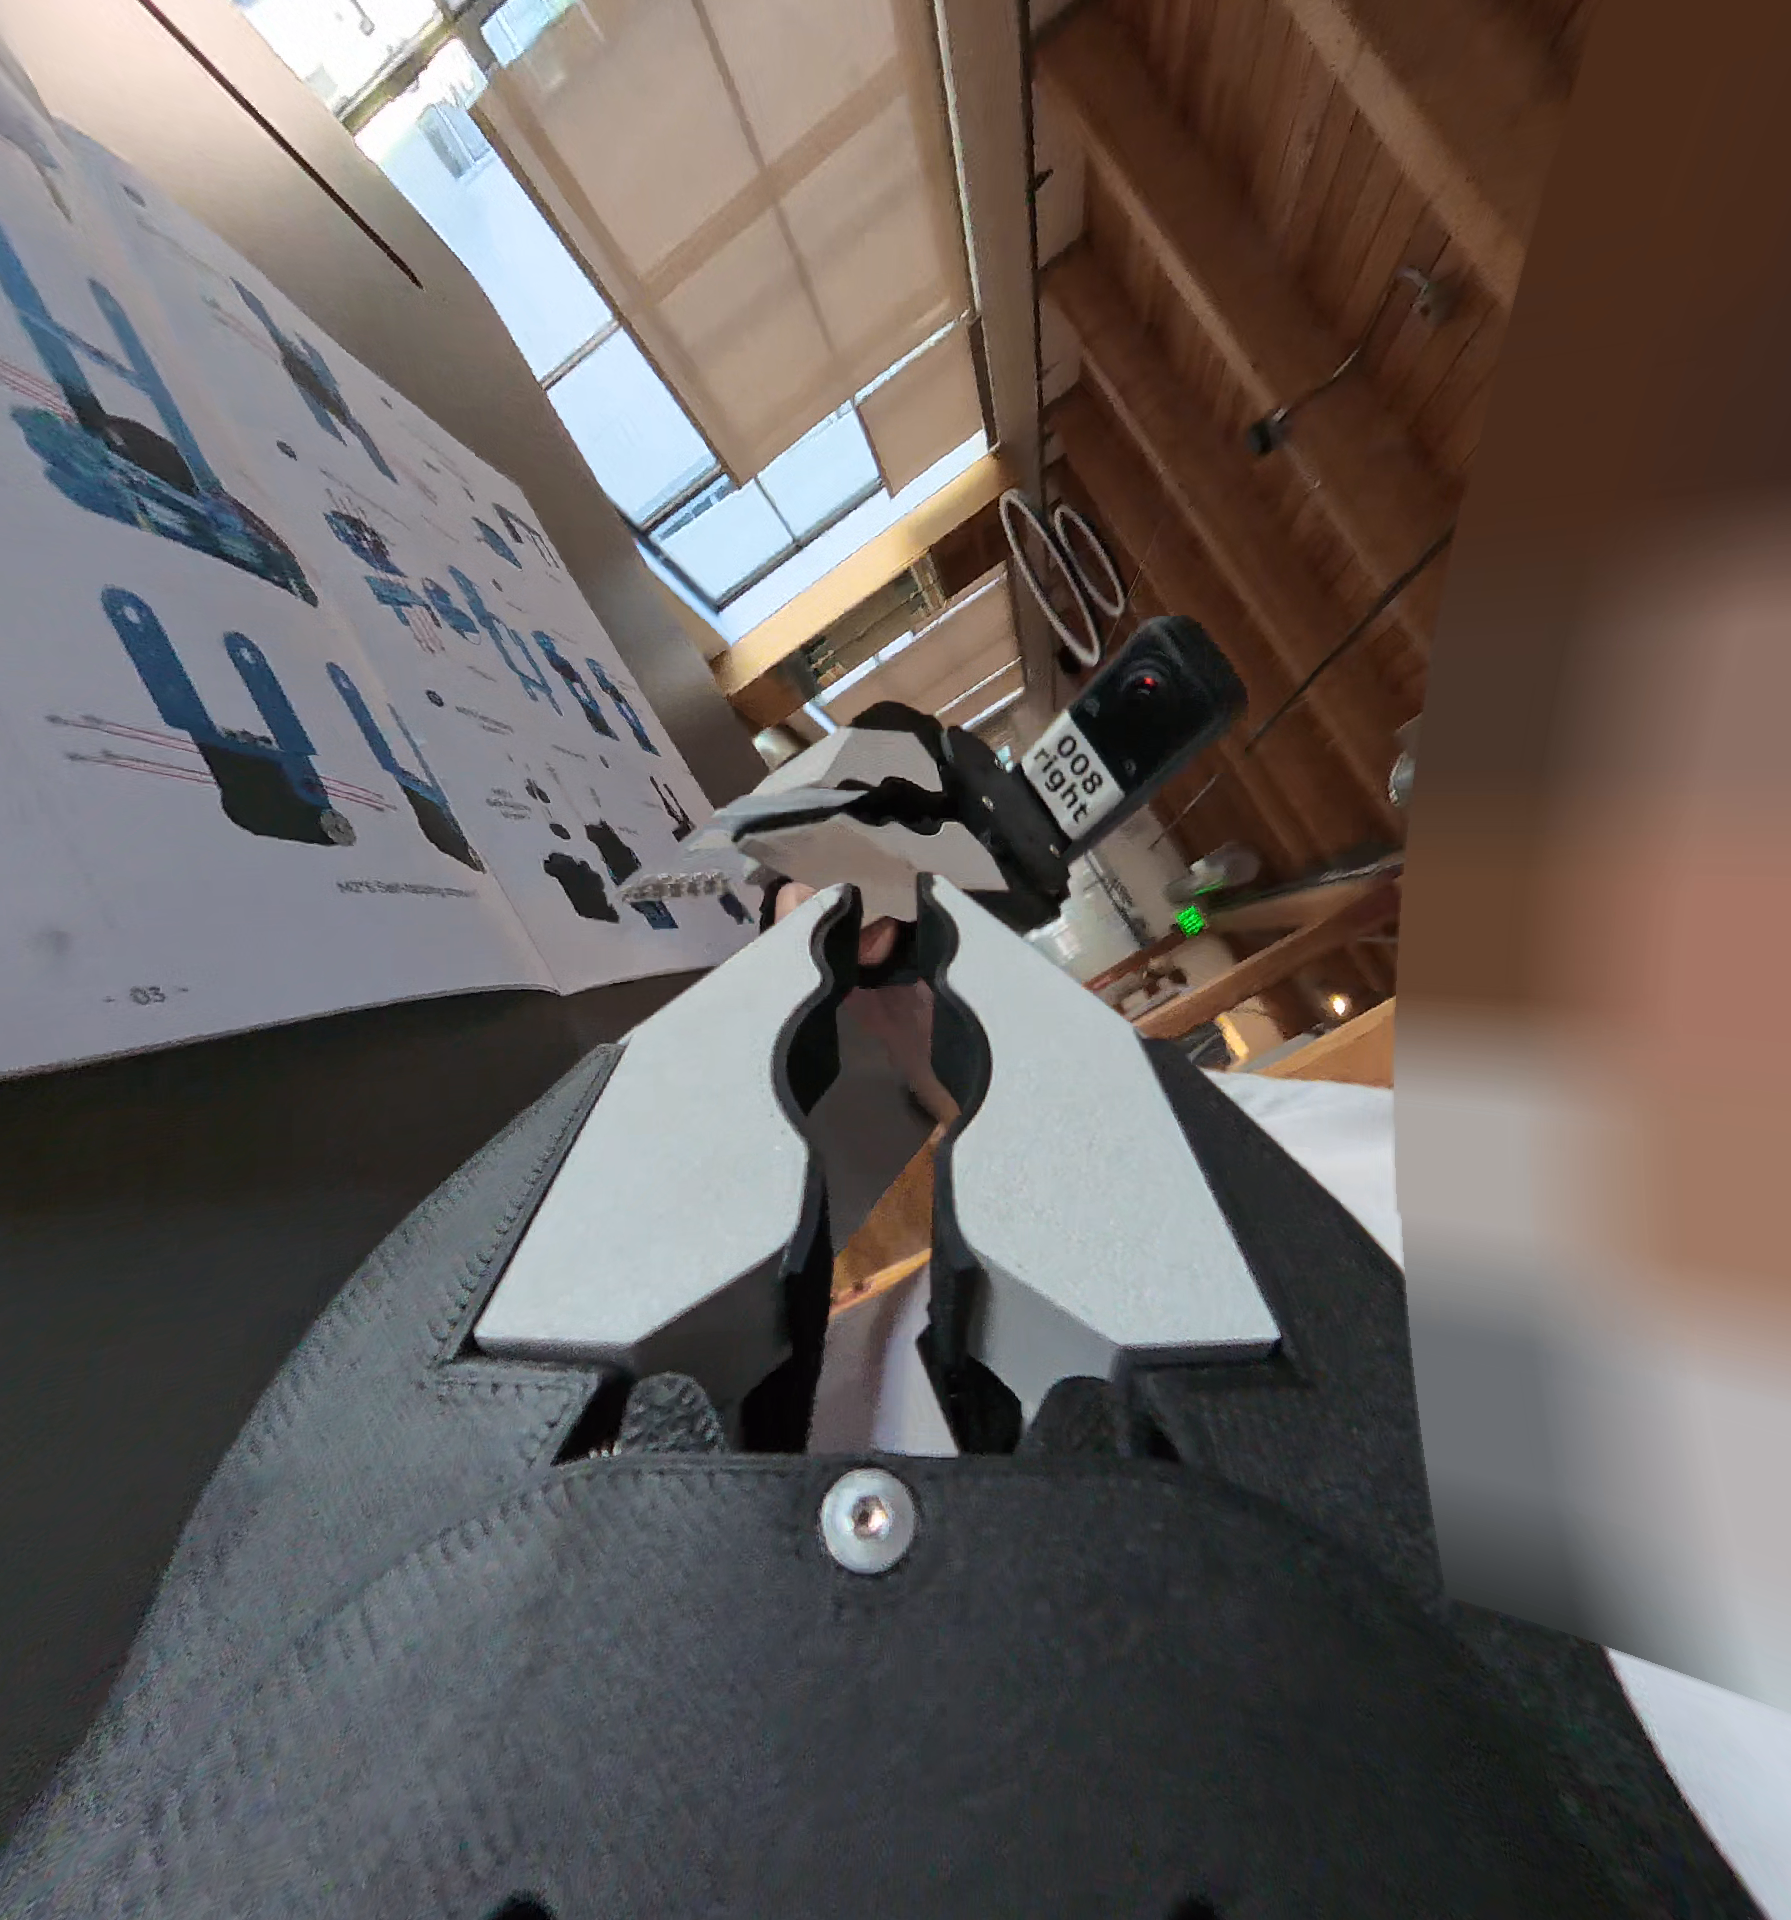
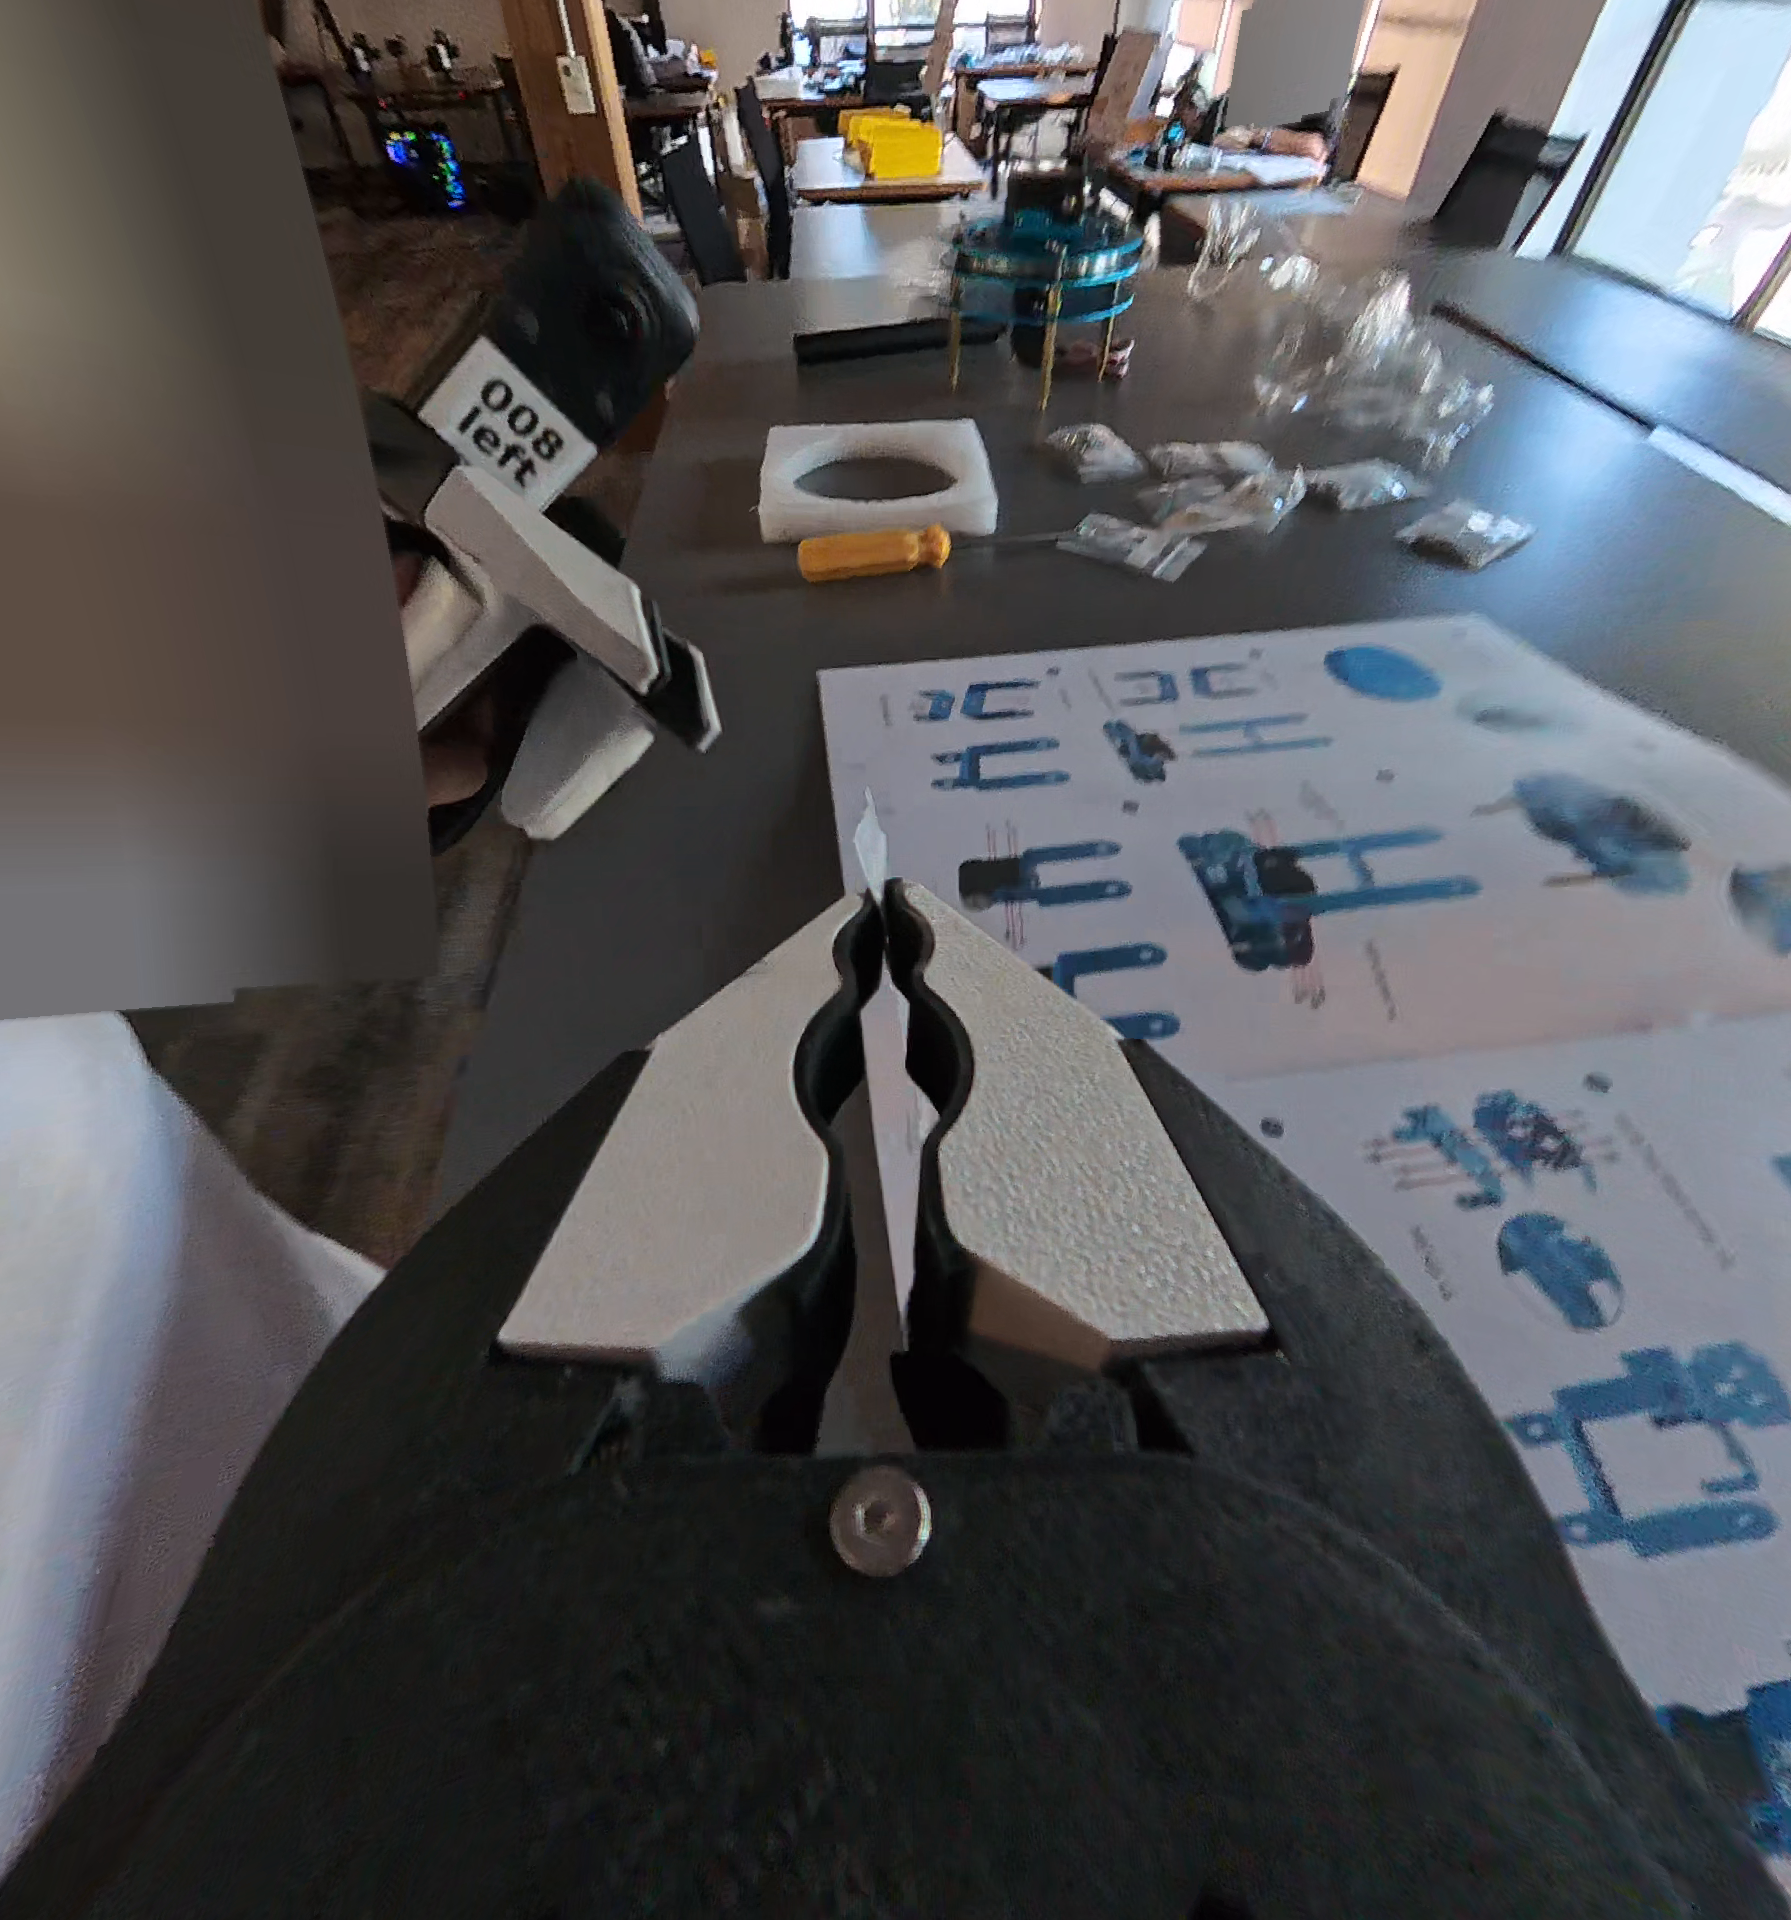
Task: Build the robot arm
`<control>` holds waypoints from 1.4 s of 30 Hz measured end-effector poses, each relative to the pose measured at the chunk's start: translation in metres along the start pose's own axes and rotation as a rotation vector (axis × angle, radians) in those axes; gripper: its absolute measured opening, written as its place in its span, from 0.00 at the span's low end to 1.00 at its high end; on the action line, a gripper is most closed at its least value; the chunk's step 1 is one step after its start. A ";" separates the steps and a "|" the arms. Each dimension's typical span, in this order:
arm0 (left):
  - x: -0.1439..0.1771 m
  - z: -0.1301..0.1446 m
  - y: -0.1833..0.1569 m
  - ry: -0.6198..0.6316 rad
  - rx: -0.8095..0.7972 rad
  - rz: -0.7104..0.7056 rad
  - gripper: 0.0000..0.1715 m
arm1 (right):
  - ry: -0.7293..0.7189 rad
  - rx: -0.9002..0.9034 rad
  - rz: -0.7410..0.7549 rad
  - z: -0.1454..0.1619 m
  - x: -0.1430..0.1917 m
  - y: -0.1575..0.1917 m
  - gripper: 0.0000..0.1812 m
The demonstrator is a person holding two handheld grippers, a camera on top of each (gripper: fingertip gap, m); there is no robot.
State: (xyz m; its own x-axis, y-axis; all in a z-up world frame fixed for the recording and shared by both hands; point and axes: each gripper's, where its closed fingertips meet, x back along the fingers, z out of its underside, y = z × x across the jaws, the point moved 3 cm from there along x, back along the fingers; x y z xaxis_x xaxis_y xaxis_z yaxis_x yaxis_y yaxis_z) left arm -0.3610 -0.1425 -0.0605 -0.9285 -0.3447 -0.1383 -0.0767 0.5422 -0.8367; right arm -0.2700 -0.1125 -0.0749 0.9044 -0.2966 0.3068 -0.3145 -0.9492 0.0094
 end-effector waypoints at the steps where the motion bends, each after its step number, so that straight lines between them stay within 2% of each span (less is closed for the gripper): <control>1: 0.001 -0.002 0.001 -0.031 0.003 -0.001 0.06 | -0.014 0.023 0.014 -0.004 -0.003 0.000 0.00; 3: 0.002 -0.008 0.007 -0.089 -0.009 -0.029 0.09 | -0.030 0.076 0.045 -0.008 -0.009 0.001 0.00; 5: 0.003 -0.016 0.015 -0.153 -0.011 -0.073 0.19 | -0.033 0.132 0.080 -0.009 -0.014 0.002 0.00; 6: 0.003 -0.018 0.016 -0.171 -0.002 -0.064 0.19 | -0.036 0.161 0.099 -0.010 -0.015 0.003 0.00; 12: -0.007 -0.011 0.014 -0.151 0.129 0.076 0.10 | -0.042 0.279 0.183 -0.010 -0.015 0.004 0.00; 16: -0.013 -0.006 0.017 -0.141 0.140 0.078 0.09 | -0.044 0.327 0.219 -0.009 -0.013 0.002 0.00; 20: -0.011 -0.010 0.020 -0.166 0.133 0.068 0.03 | -0.042 0.340 0.238 -0.007 -0.010 -0.001 0.00; 24: -0.013 -0.014 0.028 -0.204 0.131 0.023 0.11 | -0.055 0.374 0.245 -0.008 -0.006 -0.002 0.00; 34: -0.029 -0.011 0.021 -0.195 0.205 0.162 0.05 | -0.081 0.634 0.314 -0.015 -0.002 0.008 0.00; 36: -0.028 -0.011 0.020 -0.193 0.182 0.166 0.00 | -0.075 0.648 0.318 -0.014 -0.003 0.008 0.00; 42: -0.030 -0.011 0.021 -0.184 0.170 0.160 0.00 | -0.079 0.635 0.321 -0.013 -0.002 0.004 0.00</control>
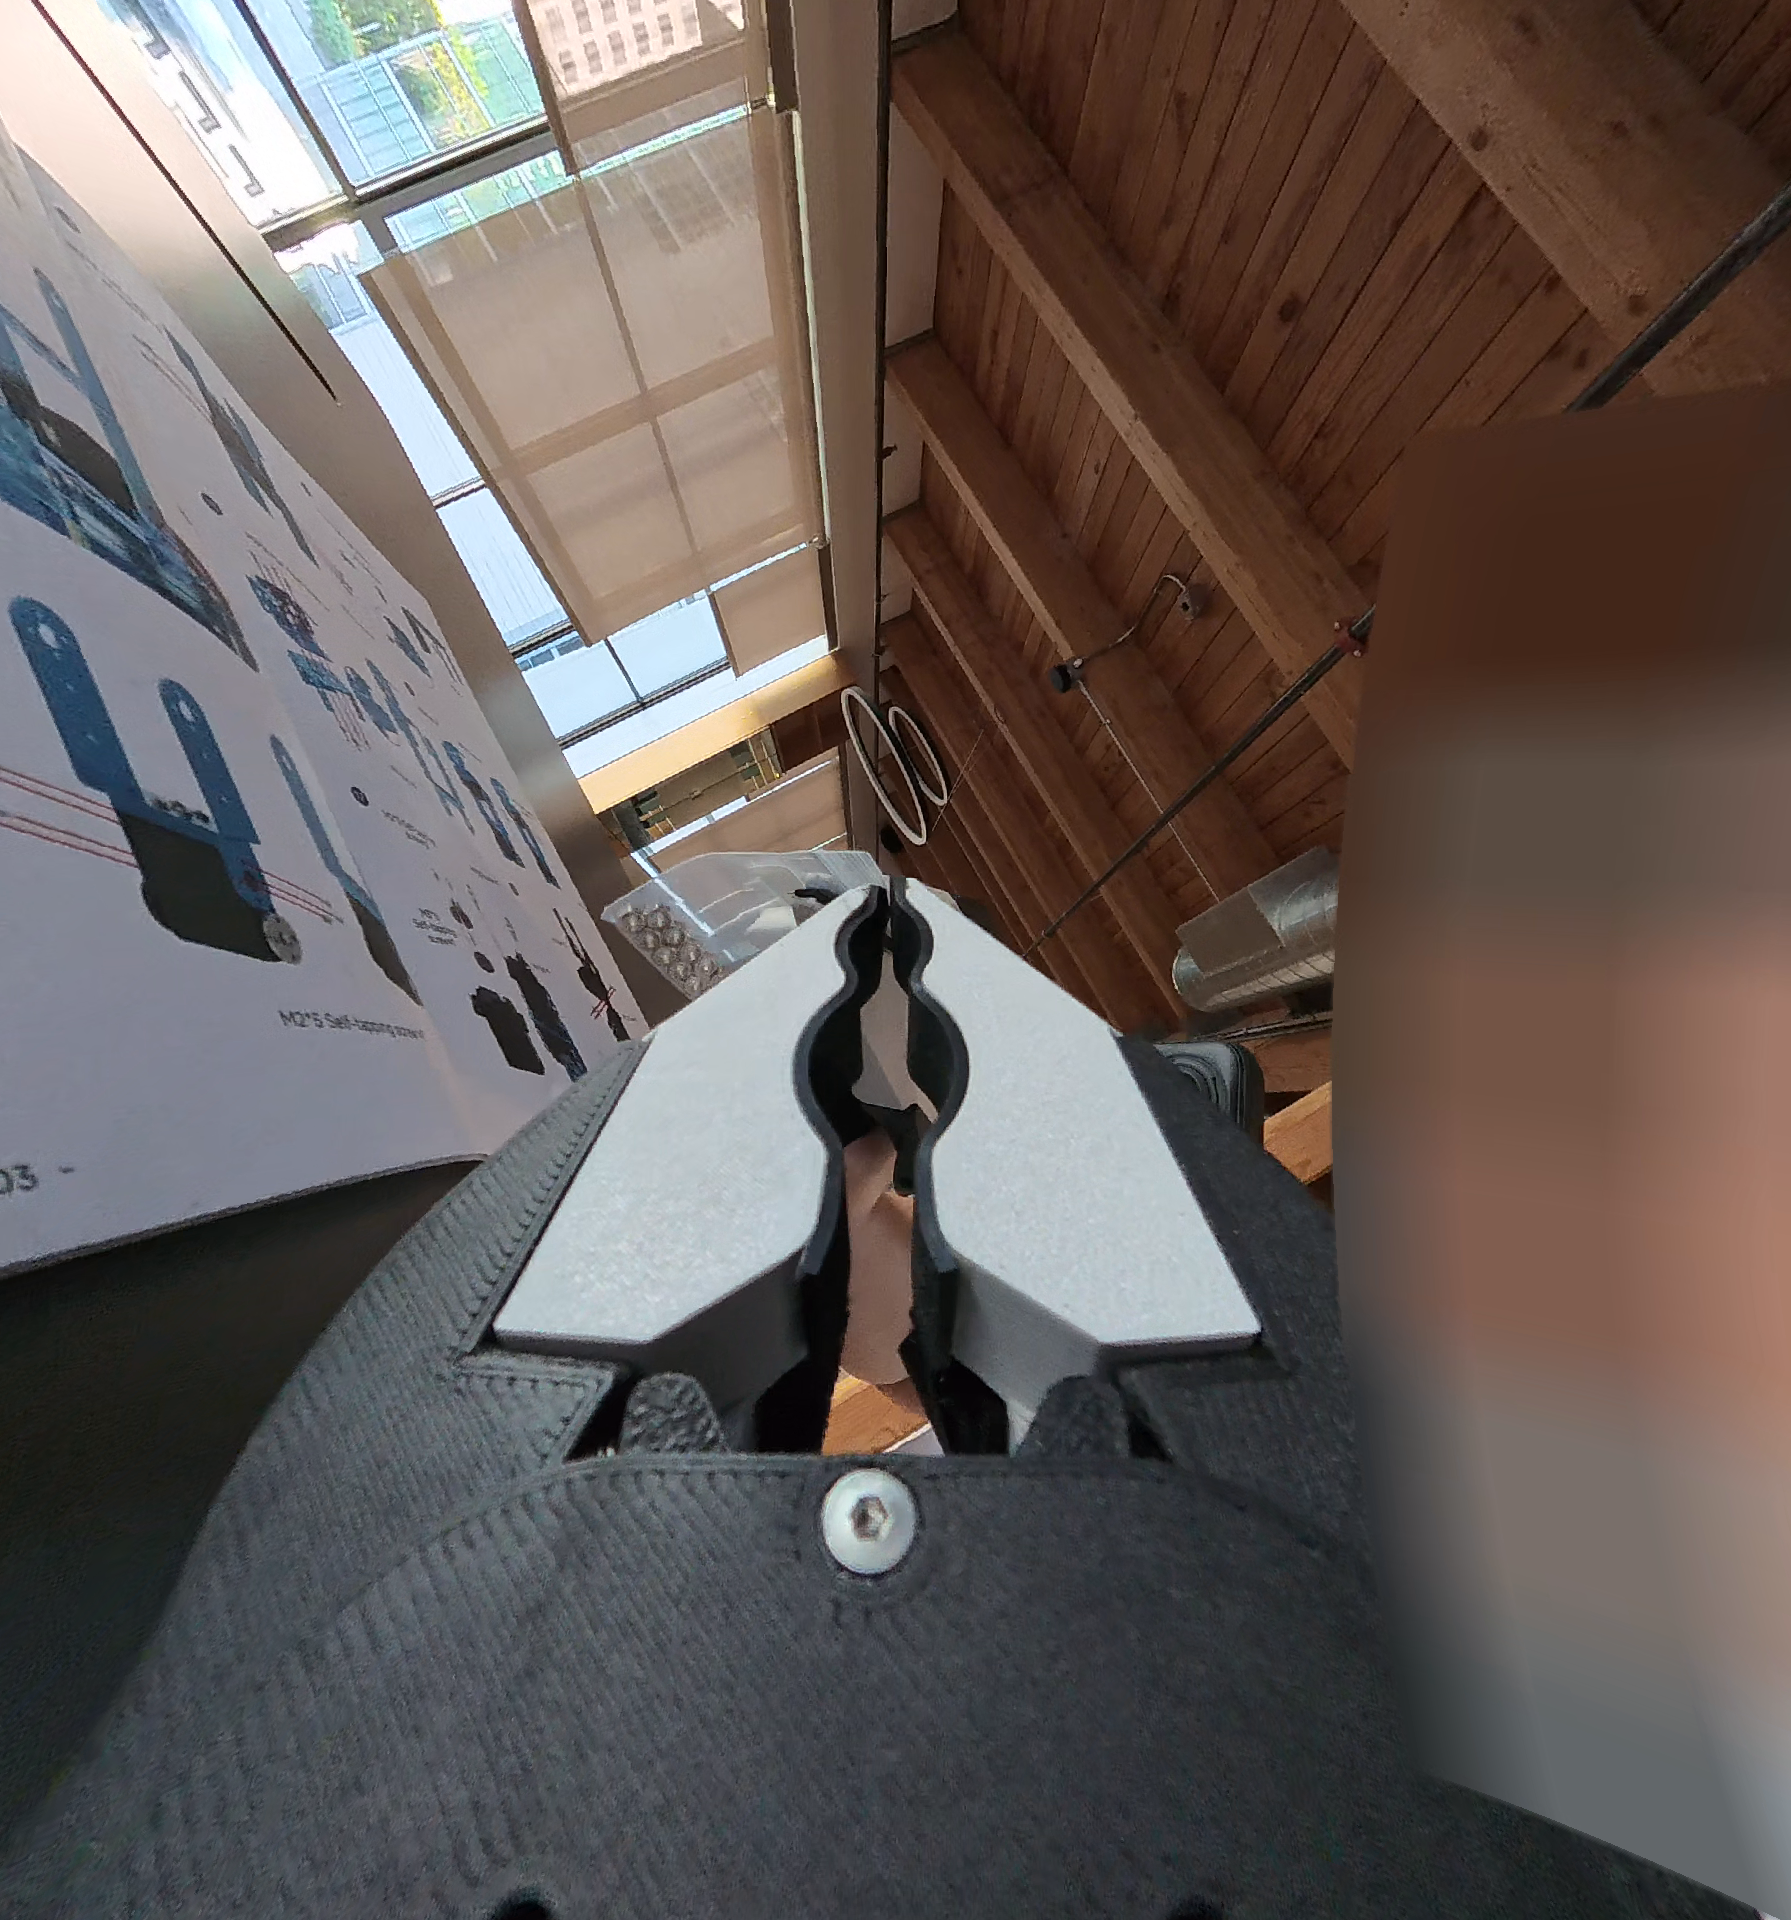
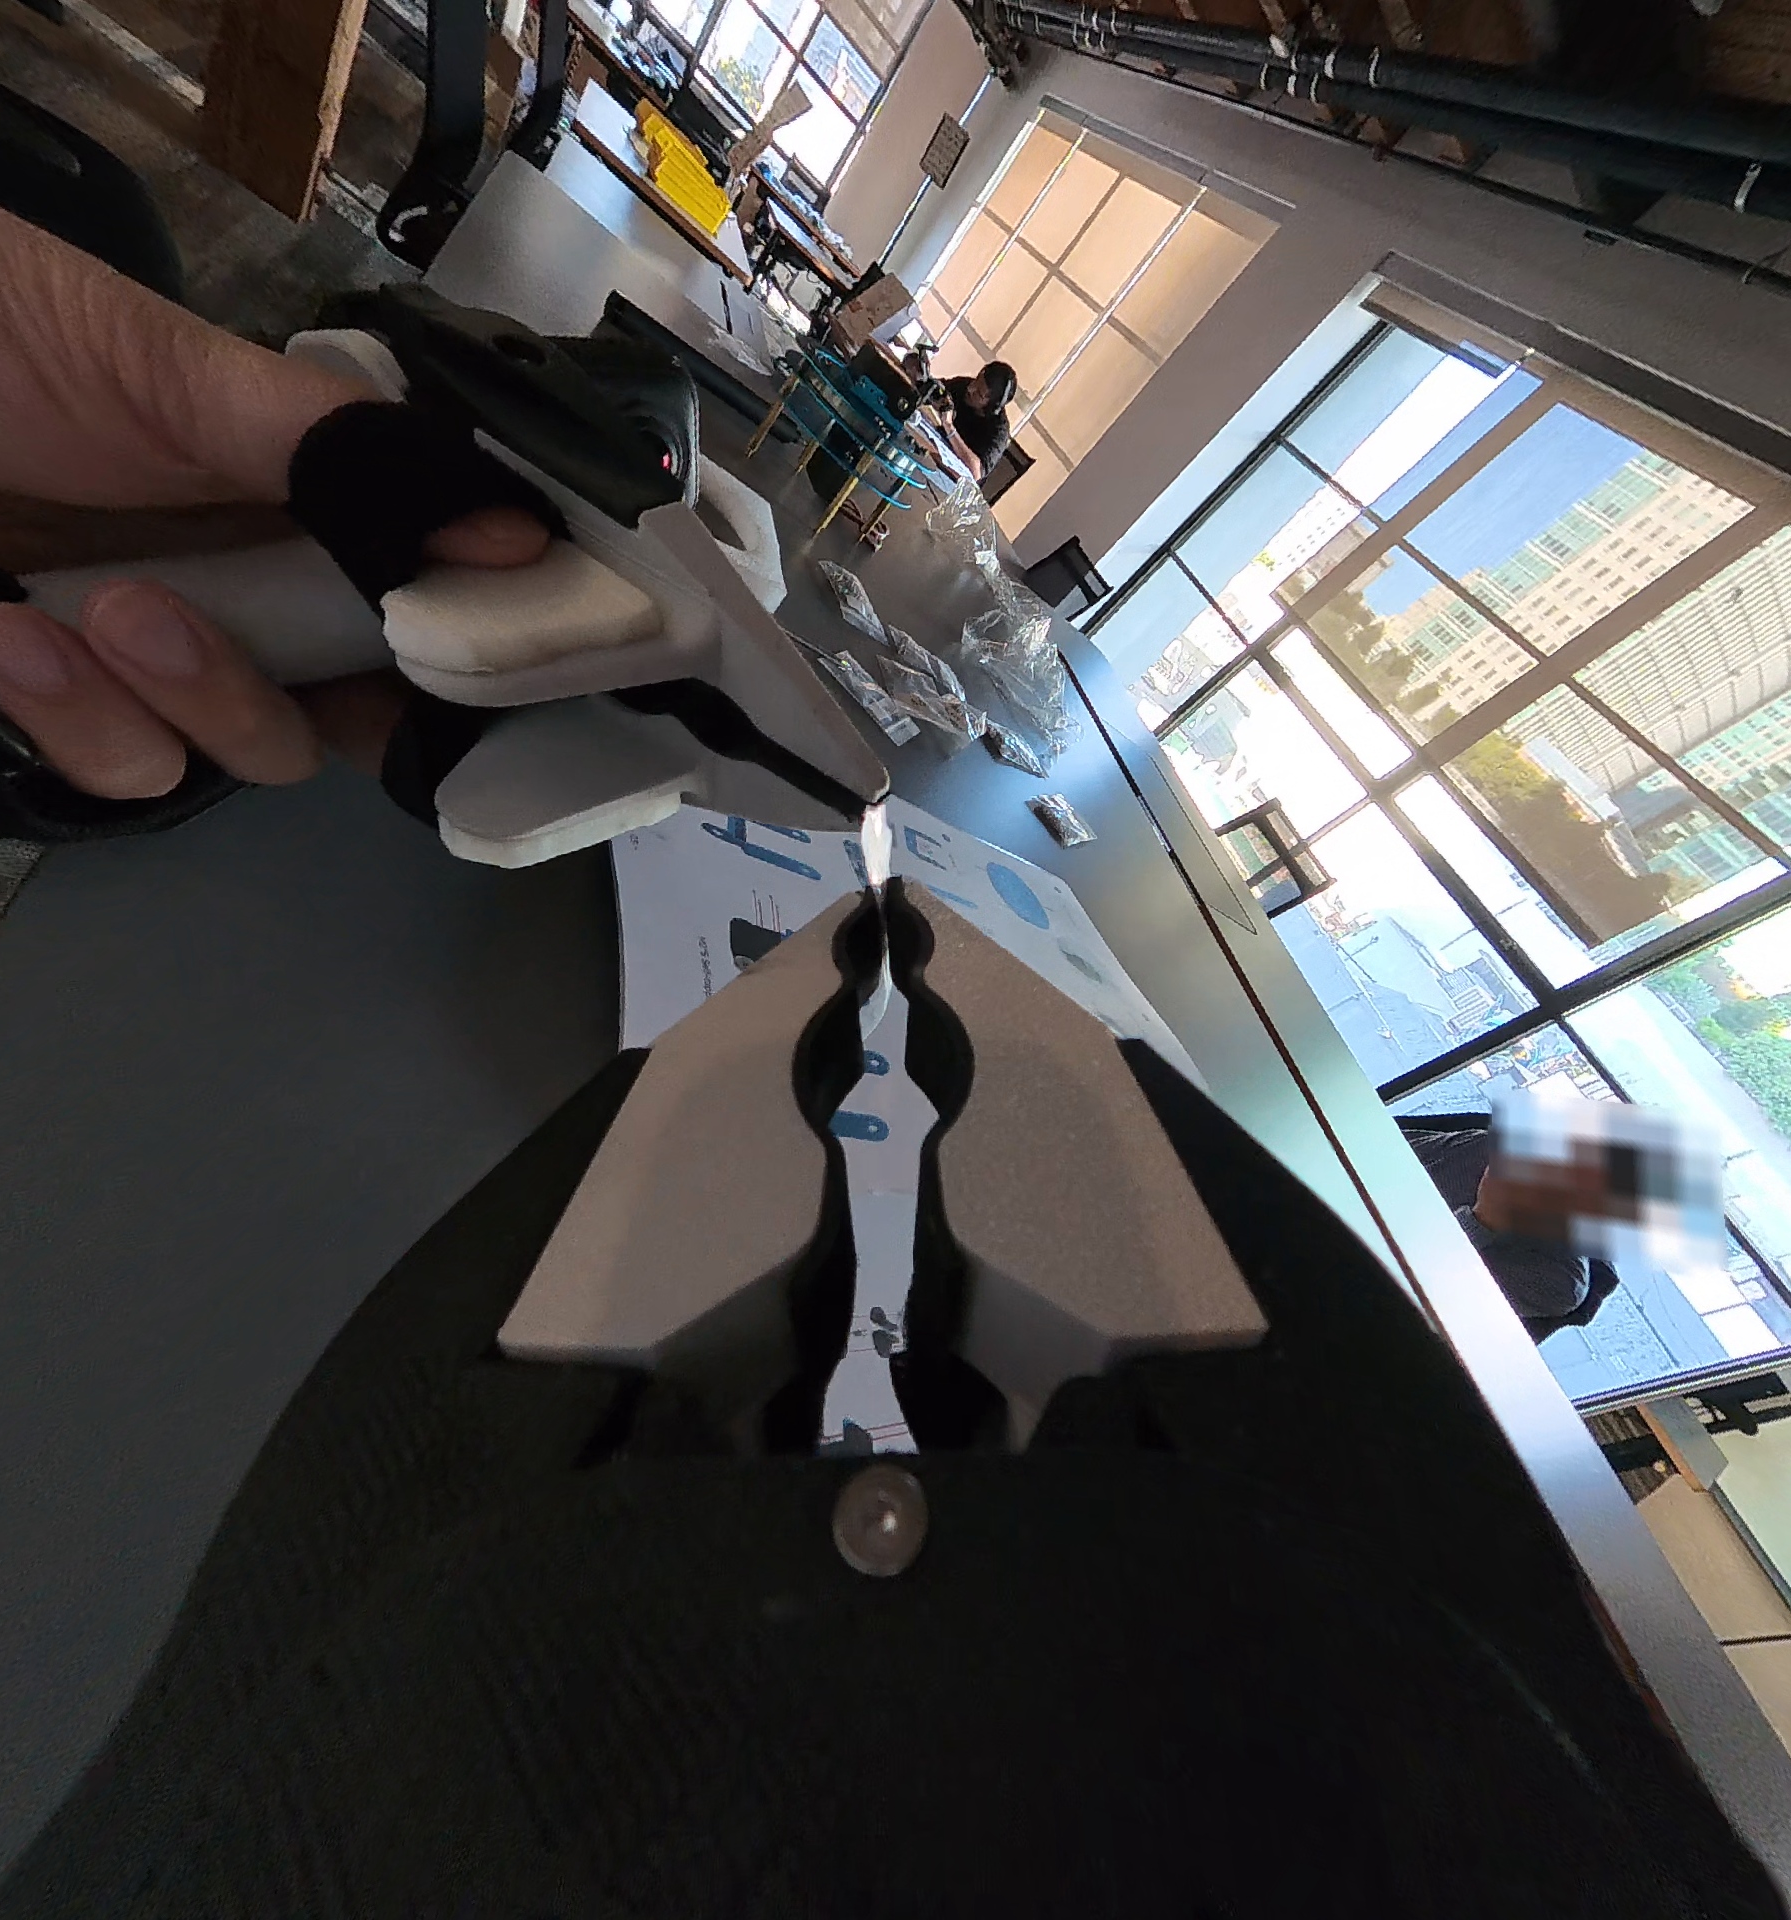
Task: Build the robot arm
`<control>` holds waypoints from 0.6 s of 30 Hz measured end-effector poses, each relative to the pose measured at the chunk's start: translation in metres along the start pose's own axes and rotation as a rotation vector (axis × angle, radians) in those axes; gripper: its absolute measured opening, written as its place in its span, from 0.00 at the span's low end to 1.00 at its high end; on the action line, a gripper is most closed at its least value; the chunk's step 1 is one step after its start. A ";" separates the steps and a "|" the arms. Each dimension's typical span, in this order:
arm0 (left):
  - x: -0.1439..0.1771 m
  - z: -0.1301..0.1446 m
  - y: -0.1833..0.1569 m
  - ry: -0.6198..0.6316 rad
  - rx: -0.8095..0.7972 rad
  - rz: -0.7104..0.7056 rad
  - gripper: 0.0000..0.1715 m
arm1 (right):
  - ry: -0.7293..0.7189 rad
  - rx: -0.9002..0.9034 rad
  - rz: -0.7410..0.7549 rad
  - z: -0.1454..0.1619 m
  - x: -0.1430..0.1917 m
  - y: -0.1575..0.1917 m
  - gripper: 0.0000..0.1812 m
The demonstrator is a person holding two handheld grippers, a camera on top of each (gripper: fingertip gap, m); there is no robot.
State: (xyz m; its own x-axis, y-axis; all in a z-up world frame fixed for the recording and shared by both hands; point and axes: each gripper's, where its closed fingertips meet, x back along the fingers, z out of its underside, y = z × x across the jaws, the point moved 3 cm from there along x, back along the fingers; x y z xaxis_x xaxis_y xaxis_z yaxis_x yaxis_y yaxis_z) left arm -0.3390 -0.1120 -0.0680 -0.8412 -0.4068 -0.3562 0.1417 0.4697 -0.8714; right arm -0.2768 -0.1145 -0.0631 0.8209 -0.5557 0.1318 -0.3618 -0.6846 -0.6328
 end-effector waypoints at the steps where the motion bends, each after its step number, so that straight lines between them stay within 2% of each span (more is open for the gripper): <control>1: 0.000 0.000 0.000 -0.002 0.000 0.002 0.00 | 0.001 -0.008 -0.002 0.001 0.000 0.000 0.00; 14: -0.005 0.004 0.005 0.030 0.012 -0.029 0.00 | -0.026 -0.151 -0.073 0.003 -0.003 0.000 0.00; 18: 0.000 -0.002 0.005 0.009 -0.072 -0.090 0.01 | -0.026 -0.319 -0.182 0.008 -0.004 0.004 0.00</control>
